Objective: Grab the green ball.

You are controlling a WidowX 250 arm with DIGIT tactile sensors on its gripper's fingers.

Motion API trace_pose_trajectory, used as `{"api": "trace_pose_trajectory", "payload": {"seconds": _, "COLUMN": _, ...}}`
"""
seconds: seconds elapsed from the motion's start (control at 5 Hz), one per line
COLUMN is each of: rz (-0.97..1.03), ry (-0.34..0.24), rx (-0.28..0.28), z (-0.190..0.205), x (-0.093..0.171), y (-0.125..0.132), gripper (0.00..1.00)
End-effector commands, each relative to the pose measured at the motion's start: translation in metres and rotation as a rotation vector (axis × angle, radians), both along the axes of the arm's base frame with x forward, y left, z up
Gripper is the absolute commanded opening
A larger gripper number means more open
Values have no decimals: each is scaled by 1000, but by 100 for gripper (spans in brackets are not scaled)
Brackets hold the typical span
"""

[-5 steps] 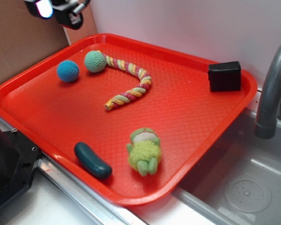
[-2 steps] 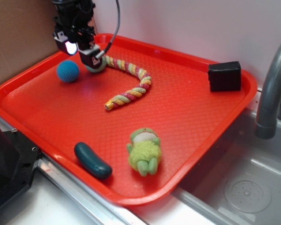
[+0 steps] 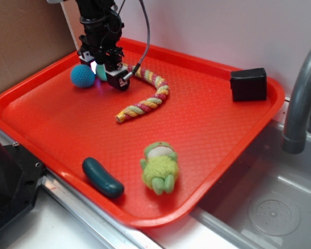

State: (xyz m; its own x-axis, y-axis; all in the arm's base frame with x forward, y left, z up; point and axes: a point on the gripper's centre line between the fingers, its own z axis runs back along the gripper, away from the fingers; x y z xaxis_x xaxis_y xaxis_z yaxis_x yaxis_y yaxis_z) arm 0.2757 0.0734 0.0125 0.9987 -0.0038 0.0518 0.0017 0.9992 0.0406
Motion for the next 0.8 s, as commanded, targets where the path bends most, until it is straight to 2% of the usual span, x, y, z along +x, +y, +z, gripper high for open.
{"api": "trace_pose_trajectory", "payload": {"seconds": 0.0, "rz": -72, "ry": -7, "rx": -8, "z": -28, "x": -13, "y": -16, "gripper": 100}}
{"api": "trace_pose_trajectory", "payload": {"seconds": 0.2, "rz": -39, "ry": -15, "rx": -27, "z": -27, "x": -16, "y": -16, "gripper": 0}}
{"api": "trace_pose_trajectory", "payload": {"seconds": 0.6, "rz": -17, "ry": -21, "rx": -29, "z": -16, "x": -17, "y": -9, "gripper": 0}}
